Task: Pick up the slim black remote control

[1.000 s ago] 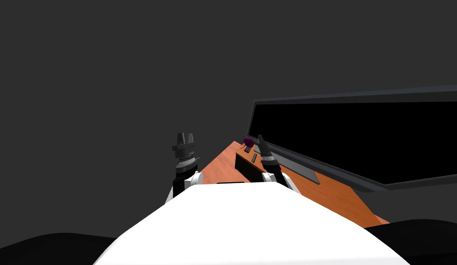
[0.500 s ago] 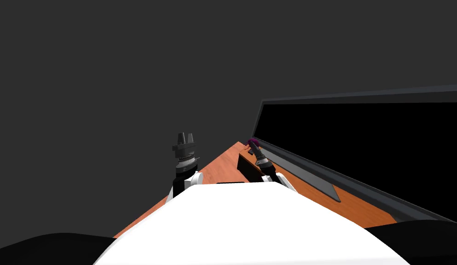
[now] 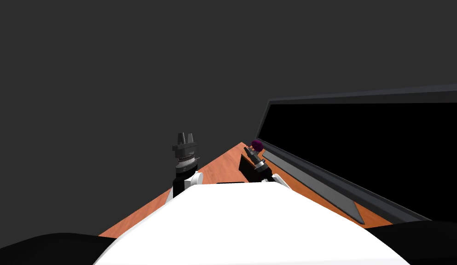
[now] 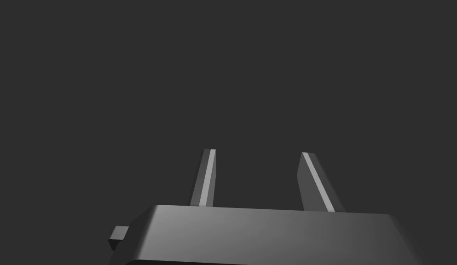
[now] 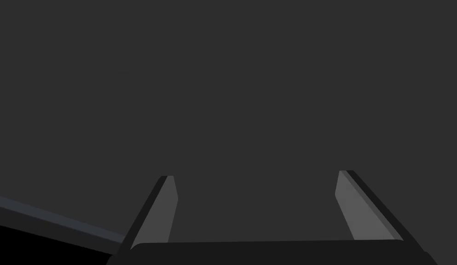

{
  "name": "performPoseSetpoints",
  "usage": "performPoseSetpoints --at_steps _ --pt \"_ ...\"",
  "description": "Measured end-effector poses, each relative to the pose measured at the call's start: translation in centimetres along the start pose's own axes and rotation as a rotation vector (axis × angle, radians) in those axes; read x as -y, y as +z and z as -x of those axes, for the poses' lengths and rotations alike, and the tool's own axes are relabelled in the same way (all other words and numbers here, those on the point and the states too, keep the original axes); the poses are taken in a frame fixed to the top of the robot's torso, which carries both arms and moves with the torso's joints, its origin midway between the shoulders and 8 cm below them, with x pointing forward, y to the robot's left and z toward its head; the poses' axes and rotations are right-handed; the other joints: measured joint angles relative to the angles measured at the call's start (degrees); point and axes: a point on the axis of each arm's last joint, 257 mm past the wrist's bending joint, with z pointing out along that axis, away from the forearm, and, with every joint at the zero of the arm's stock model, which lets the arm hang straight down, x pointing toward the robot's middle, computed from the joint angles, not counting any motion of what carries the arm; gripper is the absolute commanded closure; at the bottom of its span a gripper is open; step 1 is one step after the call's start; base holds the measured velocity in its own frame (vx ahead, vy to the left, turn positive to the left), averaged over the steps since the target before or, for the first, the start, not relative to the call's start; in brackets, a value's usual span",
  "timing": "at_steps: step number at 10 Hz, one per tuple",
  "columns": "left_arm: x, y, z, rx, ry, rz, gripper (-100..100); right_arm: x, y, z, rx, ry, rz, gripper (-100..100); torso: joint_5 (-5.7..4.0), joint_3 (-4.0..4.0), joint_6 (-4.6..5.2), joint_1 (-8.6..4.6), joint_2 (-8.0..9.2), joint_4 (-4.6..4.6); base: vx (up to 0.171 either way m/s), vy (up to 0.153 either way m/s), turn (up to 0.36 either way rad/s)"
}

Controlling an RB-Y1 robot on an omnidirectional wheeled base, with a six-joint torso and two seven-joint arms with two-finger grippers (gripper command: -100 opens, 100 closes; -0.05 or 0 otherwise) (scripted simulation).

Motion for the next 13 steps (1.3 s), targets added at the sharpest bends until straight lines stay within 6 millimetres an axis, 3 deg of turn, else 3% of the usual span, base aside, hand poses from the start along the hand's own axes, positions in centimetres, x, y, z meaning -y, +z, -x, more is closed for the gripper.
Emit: performPoseSetpoints --at_steps 6,13 --pt "0.0 0.0 0.0 0.0 0.0 0.0 0 2.5 -1.9 -6.8 -0.183 -0.111 0.0 -100 0.01 0.0 -0.02 0.02 0.0 0.0 -0.006 -0.029 0.227" --pt "0.0 0.0 0.0 0.0 0.0 0.0 0 6.4 -6.8 -13.9 -0.434 -0.274 0.019 -100 0.0 -0.03 0.03 -0.02 -0.05 -0.01 -0.006 -0.037 0.151"
